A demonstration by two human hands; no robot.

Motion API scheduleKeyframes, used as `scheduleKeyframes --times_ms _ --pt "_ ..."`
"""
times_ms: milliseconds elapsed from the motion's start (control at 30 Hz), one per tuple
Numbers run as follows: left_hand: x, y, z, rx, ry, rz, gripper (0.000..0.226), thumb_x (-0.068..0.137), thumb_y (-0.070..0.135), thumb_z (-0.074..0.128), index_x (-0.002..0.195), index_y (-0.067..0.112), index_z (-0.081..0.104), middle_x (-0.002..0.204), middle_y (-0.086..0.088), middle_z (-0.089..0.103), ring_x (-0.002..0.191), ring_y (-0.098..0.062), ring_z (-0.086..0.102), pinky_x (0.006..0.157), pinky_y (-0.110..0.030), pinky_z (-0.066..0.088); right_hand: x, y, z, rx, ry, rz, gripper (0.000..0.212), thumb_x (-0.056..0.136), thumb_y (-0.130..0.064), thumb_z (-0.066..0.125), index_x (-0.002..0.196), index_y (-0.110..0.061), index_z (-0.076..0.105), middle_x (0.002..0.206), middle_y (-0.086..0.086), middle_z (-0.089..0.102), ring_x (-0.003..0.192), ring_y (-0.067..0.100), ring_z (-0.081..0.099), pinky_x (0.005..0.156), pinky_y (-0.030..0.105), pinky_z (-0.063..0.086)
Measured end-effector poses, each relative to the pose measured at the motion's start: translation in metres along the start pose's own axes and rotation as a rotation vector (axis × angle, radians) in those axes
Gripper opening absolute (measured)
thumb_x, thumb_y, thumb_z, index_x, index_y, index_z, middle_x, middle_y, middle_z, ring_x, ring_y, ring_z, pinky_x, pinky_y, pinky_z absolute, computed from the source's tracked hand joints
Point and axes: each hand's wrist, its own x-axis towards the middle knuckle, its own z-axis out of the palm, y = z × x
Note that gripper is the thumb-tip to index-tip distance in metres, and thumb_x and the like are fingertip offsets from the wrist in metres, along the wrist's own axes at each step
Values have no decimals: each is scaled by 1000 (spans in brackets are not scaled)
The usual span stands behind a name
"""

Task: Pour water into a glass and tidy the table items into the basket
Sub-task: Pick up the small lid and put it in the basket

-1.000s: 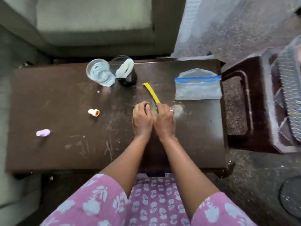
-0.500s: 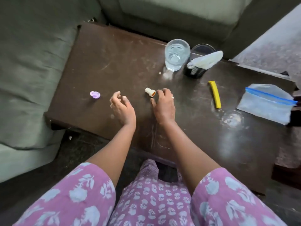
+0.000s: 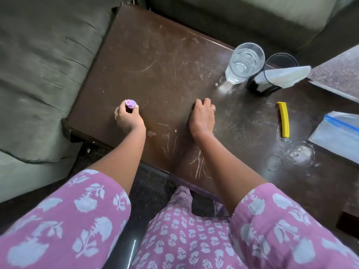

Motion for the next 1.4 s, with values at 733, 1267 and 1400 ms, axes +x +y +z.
scheduleKeyframes --times_ms 733,1267,1400 --pt "-218 37 93 -137 -280 481 28 76 1 63 103 5 65 105 -11 68 96 -28 62 84 -22 41 -32 145 -55 686 362 222 31 76 10 61 104 -3 66 99 14 67 89 26 63 79 24 45" --pt "-492 131 198 -162 -942 757 23 79 7 65 101 11 62 98 -10 69 89 -20 67 86 -36 53 -67 356 -217 609 1004 563 27 71 2 67 98 4 67 99 20 68 90 36 64 79 35 41" --pt "-572 163 218 -159 -1079 894 25 76 8 67 100 10 63 95 -5 71 87 -14 67 81 -25 50 -80 419 -266 437 1213 586 21 72 -4 67 93 2 69 93 15 72 85 32 67 82 34 41"
